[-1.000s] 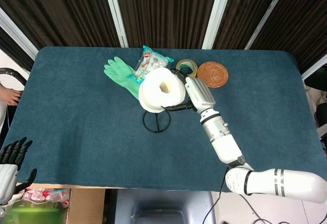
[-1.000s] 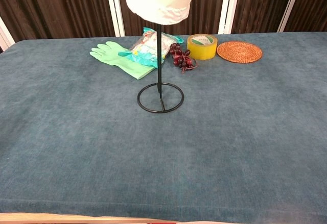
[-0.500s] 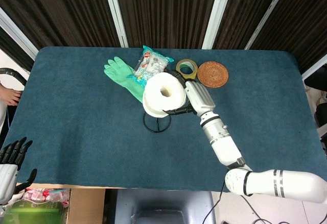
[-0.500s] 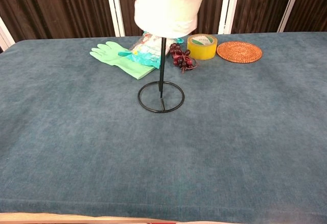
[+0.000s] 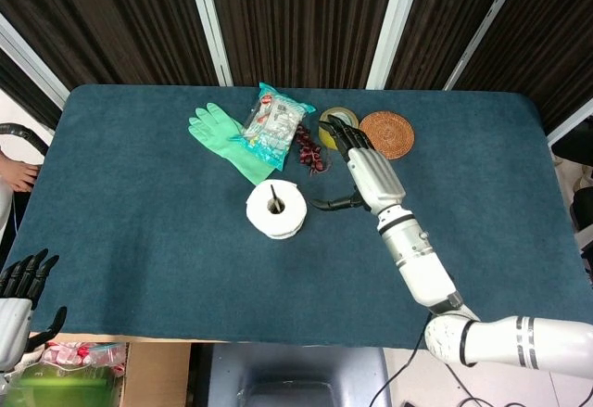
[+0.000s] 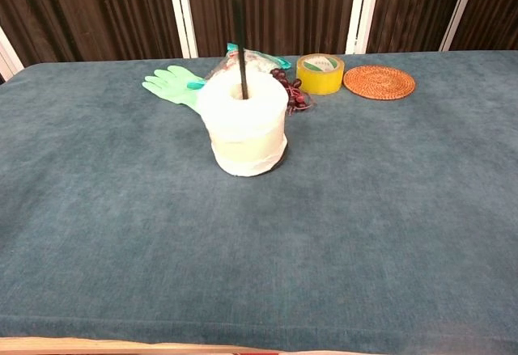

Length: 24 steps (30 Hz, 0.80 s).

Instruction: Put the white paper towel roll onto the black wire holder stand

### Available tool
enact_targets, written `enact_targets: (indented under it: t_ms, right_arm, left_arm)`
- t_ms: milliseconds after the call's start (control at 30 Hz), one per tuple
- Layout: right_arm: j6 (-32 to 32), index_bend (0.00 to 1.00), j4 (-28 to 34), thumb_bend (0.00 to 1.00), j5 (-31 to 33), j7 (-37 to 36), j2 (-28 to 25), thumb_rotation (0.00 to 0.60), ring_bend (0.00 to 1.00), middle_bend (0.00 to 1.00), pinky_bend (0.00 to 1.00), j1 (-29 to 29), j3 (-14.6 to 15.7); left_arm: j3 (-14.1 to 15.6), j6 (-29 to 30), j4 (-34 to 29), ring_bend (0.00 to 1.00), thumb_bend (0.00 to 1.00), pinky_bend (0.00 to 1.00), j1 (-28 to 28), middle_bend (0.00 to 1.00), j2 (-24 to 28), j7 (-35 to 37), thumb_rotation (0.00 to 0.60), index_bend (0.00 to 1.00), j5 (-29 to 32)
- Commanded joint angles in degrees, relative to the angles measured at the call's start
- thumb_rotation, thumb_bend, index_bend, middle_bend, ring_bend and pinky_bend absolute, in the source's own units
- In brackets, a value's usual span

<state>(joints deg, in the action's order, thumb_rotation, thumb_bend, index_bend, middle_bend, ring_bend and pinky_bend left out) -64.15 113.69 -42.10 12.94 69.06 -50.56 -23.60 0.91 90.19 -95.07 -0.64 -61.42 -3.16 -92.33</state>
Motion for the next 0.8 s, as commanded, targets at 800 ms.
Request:
enact_targets:
  t_ms: [800]
  right_arm:
    - [-25.68,0.00,-21.15,0.14,-38.43,-2.69,-2.43,0.600,0.00,0.00,0.00,41.15,29.36]
  left_arm:
    - [0.00,0.00,0.00,0.00,0.42,0.09,0.00,0.00,0.00,0.00,0.600,0.00,0.00]
